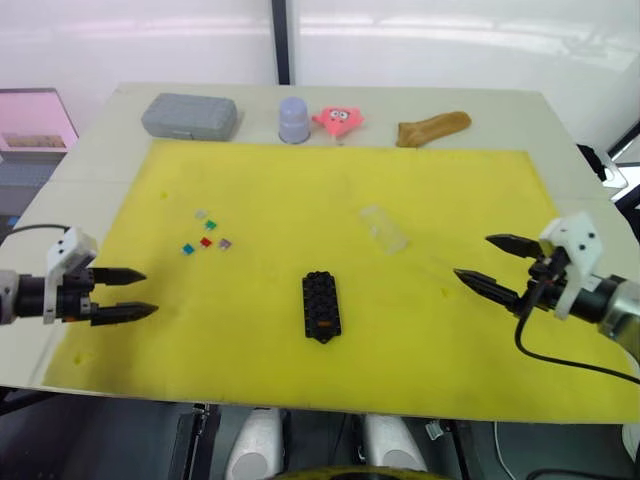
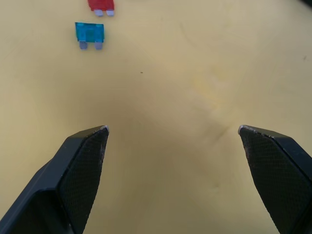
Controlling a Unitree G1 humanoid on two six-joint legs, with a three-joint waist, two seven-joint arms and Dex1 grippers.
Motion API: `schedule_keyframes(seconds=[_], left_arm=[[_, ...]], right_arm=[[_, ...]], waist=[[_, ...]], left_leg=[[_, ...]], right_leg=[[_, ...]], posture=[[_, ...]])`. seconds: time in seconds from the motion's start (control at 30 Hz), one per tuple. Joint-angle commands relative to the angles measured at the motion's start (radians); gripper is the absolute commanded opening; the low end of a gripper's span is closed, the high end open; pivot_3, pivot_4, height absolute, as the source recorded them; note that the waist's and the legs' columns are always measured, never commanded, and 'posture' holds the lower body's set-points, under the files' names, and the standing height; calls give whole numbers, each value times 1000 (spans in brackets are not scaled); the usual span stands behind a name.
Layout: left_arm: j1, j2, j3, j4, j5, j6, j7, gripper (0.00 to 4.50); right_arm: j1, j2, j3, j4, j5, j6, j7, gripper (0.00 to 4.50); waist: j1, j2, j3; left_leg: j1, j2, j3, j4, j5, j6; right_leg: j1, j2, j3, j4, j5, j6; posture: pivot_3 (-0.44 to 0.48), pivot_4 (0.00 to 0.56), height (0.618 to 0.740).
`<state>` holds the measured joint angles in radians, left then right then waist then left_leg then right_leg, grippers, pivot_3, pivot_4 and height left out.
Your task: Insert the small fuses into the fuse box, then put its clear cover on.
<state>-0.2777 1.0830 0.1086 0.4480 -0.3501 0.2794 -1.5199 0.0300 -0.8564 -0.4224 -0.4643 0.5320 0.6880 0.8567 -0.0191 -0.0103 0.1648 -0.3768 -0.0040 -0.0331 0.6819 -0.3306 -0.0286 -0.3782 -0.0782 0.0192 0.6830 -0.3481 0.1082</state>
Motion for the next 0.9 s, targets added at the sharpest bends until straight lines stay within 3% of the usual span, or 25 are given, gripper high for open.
schedule_keyframes(seconds=[0.03,0.47,0.7,0.9], left_arm=[[-30,7,-24,64,34,-41,-47,4500],[-279,-63,-123,350,125,-109,-94,4500],[-186,-56,-67,202,70,-101,-75,4500],[-111,-146,61,61,27,-100,140,4500]], right_arm=[[-4,-36,3,3,-13,-24,14,4450],[-6,-49,37,3,-38,-30,-13,4450],[-43,-76,6,89,-40,-70,24,4450],[-75,-69,29,176,-65,-162,44,4450]], waist=[[-5,0,0],[6,0,0],[2,0,0],[10,0,0]], left_leg=[[0,0,1,0,0,0],[2,0,0,2,0,0],[2,0,0,2,0,0],[1,0,-1,2,0,0]], right_leg=[[0,0,0,0,0,0],[2,0,-1,1,0,0],[2,-1,0,1,0,0],[3,-3,-1,0,0,0]], posture=[[0,150,740],[0,150,740],[0,150,740],[0,150,740]])
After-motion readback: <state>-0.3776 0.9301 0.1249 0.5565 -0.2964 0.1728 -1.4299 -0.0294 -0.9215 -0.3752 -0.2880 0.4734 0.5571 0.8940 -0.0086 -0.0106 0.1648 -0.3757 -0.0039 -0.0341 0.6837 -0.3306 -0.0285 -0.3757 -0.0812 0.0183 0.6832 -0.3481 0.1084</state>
